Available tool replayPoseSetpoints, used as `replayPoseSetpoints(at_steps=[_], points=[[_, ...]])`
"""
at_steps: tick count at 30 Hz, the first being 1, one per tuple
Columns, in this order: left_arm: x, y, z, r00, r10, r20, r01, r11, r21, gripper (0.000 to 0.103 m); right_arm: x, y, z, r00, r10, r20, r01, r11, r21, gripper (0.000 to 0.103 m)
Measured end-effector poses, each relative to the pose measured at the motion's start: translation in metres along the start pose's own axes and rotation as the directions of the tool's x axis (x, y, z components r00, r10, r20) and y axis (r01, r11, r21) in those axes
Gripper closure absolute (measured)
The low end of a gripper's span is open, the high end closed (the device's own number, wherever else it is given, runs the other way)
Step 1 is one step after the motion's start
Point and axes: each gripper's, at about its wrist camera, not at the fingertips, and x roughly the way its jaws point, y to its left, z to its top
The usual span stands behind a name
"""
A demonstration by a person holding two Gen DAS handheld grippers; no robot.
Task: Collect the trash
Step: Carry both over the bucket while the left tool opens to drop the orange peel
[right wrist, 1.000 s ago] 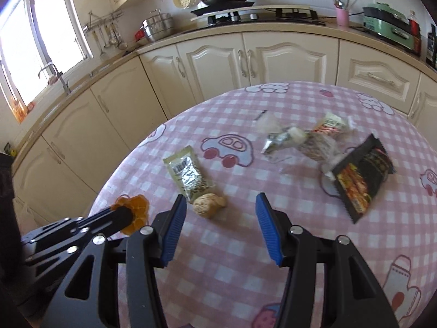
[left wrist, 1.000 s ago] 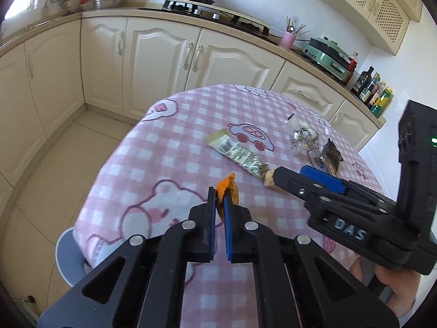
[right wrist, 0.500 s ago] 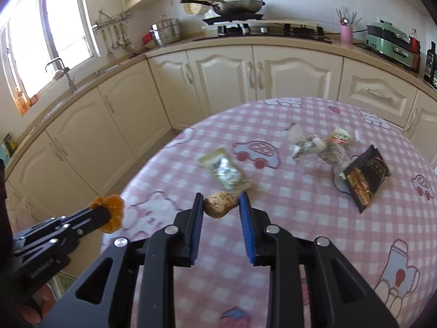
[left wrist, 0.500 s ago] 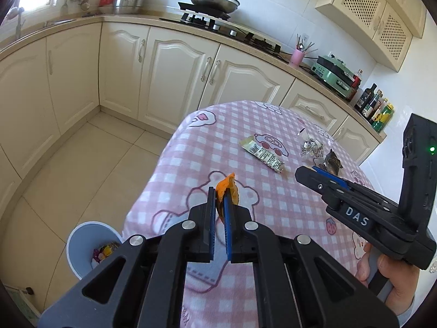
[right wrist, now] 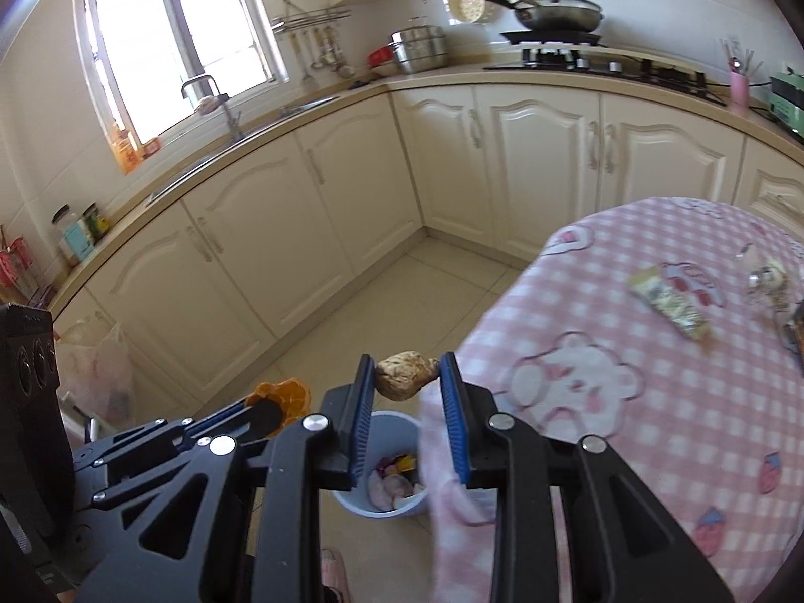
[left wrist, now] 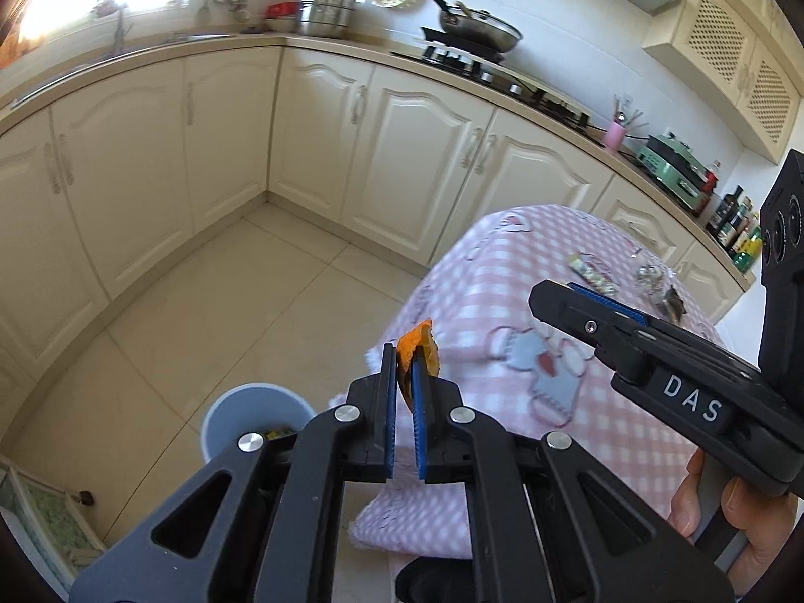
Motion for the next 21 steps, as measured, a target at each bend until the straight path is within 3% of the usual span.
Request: replayPoseSetpoints(at_steps=[9, 21], points=[[-0.005, 0.051, -0.011, 0.999, 0.047, -0.010, -0.048, 0.997, -0.060, 0.099, 0.040, 0.063, -0.008, 0.996, 0.064, -0.066, -0.067, 0.996, -0.055, 0.077], [0.014, 0.084, -0.009, 0.997, 0.073, -0.041, -0.076, 0.992, -0.099, 0.098, 0.080, 0.087, -0.009, 0.994, 0.073, -0.084, -0.078, 0.995, -0.060, 0.077]])
